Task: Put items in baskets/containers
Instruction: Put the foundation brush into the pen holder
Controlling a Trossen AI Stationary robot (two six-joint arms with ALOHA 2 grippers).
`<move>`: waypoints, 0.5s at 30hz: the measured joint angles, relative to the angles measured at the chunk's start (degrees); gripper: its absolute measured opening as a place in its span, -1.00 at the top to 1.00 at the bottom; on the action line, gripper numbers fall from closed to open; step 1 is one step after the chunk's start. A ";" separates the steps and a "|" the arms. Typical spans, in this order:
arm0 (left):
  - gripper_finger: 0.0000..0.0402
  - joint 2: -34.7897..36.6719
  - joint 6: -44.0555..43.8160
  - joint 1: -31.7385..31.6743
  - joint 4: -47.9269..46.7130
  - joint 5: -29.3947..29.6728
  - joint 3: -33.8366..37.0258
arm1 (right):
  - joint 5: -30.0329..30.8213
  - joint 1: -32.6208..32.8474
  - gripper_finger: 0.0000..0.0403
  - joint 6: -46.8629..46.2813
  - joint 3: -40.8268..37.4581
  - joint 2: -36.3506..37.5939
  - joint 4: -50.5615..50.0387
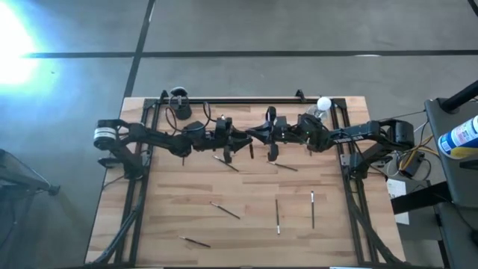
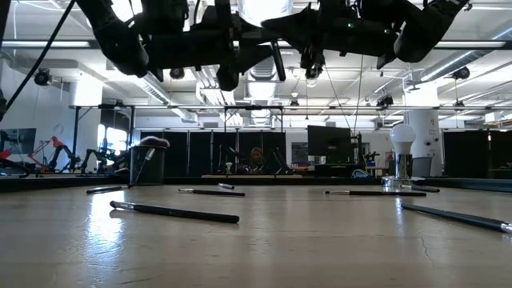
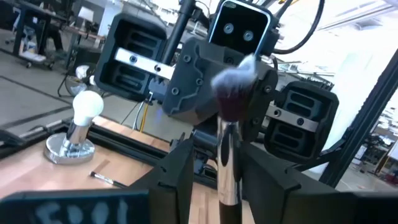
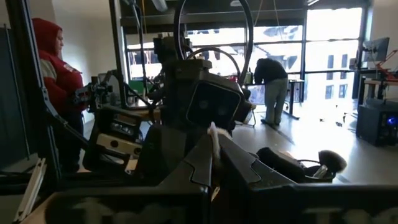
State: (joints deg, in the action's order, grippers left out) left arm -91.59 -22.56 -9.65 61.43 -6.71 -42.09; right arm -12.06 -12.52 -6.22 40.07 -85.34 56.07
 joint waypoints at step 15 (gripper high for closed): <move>0.87 6.45 4.91 -1.80 -9.97 5.59 1.43 | 1.12 0.16 0.53 0.44 0.00 2.21 -3.77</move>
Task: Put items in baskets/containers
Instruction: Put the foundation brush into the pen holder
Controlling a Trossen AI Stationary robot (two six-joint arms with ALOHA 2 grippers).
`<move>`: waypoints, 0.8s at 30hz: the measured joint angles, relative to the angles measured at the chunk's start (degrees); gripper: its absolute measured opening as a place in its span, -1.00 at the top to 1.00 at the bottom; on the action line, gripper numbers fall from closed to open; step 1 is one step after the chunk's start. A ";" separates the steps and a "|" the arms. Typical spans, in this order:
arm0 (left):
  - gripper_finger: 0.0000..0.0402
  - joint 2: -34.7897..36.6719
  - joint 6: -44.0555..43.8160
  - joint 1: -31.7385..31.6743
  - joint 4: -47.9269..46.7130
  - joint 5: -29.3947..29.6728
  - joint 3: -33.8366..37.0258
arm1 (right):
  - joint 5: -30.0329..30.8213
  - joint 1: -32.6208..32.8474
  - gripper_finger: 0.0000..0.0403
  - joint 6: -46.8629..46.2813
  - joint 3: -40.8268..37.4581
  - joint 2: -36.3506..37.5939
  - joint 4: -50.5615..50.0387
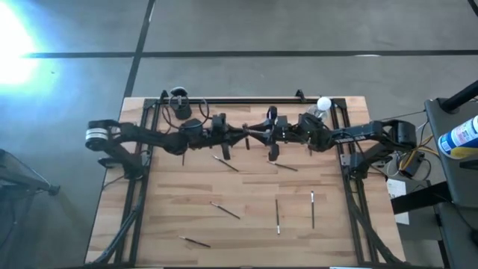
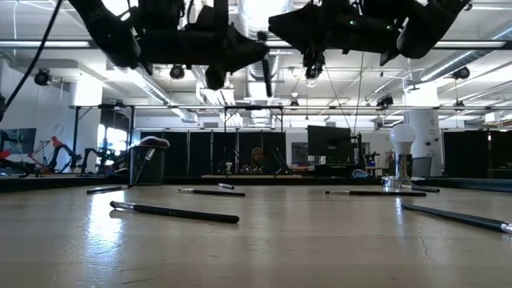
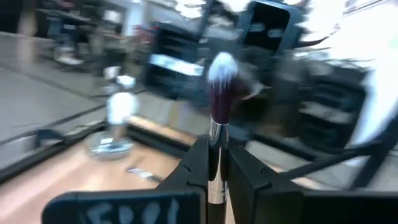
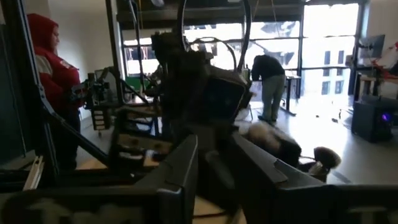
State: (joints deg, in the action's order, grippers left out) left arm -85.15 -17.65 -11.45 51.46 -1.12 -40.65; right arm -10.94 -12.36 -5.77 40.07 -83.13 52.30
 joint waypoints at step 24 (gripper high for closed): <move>0.87 34.57 1.44 -23.14 -46.31 35.51 10.19 | 5.14 -0.02 0.96 4.63 -9.89 10.36 -11.52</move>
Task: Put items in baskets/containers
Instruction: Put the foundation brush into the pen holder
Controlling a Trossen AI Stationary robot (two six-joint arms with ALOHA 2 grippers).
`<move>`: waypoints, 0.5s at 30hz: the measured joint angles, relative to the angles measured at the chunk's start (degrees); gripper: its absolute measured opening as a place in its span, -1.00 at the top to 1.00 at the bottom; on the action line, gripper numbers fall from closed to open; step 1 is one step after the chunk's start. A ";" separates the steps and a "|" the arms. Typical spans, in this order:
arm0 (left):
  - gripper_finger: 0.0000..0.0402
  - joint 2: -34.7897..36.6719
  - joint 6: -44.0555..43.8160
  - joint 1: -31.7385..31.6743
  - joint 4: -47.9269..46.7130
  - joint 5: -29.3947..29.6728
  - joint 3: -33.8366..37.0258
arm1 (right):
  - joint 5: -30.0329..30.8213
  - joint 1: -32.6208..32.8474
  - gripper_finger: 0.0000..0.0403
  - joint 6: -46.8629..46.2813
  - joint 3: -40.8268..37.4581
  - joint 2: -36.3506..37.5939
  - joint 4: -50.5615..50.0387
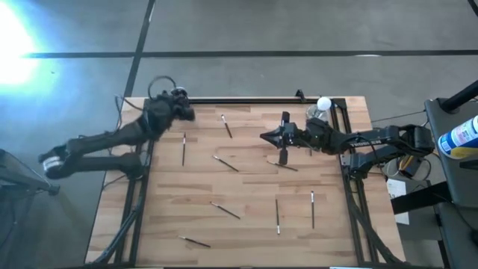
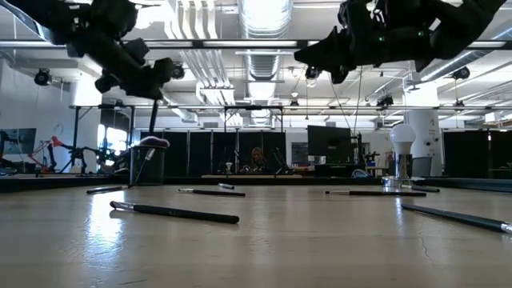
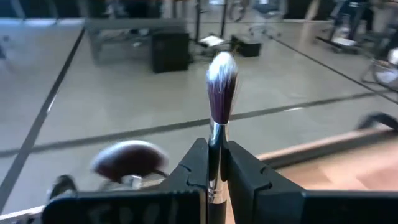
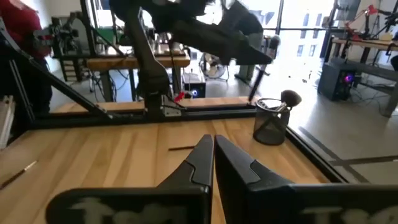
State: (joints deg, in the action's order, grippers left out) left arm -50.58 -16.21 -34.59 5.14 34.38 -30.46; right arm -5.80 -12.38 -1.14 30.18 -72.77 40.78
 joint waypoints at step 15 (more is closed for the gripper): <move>0.87 -14.28 3.99 -21.58 9.15 -12.46 0.06 | -0.01 0.01 0.96 1.68 -1.69 0.00 1.96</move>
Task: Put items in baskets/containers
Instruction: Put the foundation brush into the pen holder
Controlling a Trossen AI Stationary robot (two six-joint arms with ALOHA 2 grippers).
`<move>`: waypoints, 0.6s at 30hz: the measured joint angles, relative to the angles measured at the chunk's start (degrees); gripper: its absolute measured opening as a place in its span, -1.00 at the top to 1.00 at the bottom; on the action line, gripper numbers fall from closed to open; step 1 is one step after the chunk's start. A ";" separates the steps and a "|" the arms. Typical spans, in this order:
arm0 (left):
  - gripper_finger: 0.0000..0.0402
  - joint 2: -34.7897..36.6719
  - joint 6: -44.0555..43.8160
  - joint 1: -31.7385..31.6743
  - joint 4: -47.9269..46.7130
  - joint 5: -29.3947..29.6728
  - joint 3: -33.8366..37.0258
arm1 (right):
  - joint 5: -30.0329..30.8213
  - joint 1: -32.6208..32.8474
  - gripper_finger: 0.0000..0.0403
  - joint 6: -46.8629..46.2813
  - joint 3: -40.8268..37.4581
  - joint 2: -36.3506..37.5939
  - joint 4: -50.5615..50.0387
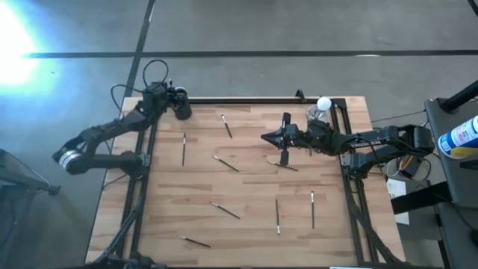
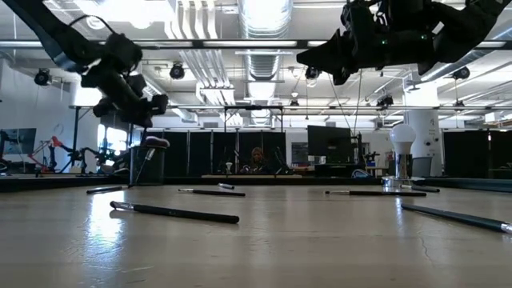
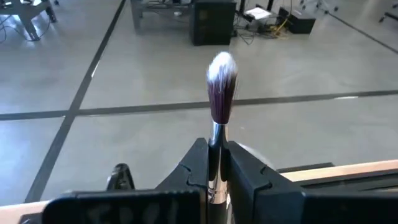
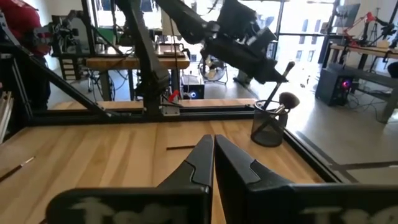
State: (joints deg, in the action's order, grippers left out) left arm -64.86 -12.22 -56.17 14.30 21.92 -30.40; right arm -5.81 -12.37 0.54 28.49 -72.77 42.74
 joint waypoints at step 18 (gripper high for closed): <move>0.63 -7.97 -4.04 -0.01 -0.34 0.86 0.39 | -0.03 0.01 0.96 2.10 0.00 0.00 -0.15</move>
State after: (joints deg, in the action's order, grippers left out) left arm -72.83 -16.27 -56.18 13.95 22.79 -30.02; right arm -5.85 -12.36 2.63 28.49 -72.77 42.59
